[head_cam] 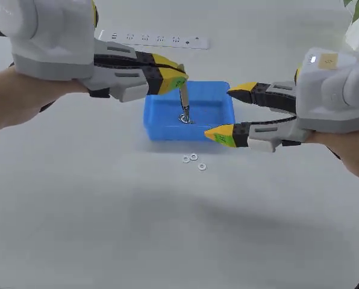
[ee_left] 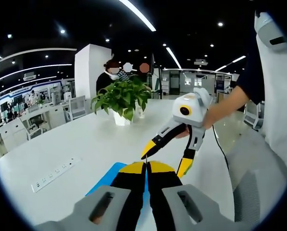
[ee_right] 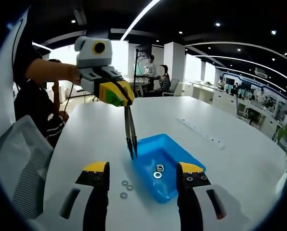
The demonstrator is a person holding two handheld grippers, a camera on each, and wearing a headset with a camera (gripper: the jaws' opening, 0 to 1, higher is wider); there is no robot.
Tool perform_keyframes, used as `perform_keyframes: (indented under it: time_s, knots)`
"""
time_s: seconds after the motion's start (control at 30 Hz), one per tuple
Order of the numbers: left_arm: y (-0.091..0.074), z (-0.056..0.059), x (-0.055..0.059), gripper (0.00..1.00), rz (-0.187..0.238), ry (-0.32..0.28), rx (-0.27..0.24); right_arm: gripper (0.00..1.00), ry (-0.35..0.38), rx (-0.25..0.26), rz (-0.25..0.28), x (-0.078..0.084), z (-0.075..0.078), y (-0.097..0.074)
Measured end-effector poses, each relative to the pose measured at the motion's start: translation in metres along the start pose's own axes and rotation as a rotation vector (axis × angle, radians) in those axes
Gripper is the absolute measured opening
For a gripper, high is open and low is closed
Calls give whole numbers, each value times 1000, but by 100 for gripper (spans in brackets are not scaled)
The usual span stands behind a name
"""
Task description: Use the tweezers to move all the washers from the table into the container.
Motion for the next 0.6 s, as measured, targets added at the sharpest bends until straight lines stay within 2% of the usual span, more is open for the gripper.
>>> perform_keyframes:
  time_s: [0.13, 0.43, 0.6]
  knots:
    - [1, 12, -2, 5, 10, -13, 7, 62, 22, -21, 14, 3, -6, -6]
    - [3, 31, 5, 5, 1, -10, 22, 68, 56, -43, 28, 12, -20, -15]
    - [4, 38, 15, 5, -14, -16, 34, 71, 74, -58, 18, 23, -27, -19]
Point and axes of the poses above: the centre of the closed fingertips' face, and the gripper's own axes: y roughly forward along the fingers, z roughly to its right, x roughly out of its underside, the point moved 1 cm from there along -y, roughly backward along the fingers, and after that the axes turned 13 degrees about -z, right-handed, at the moved point
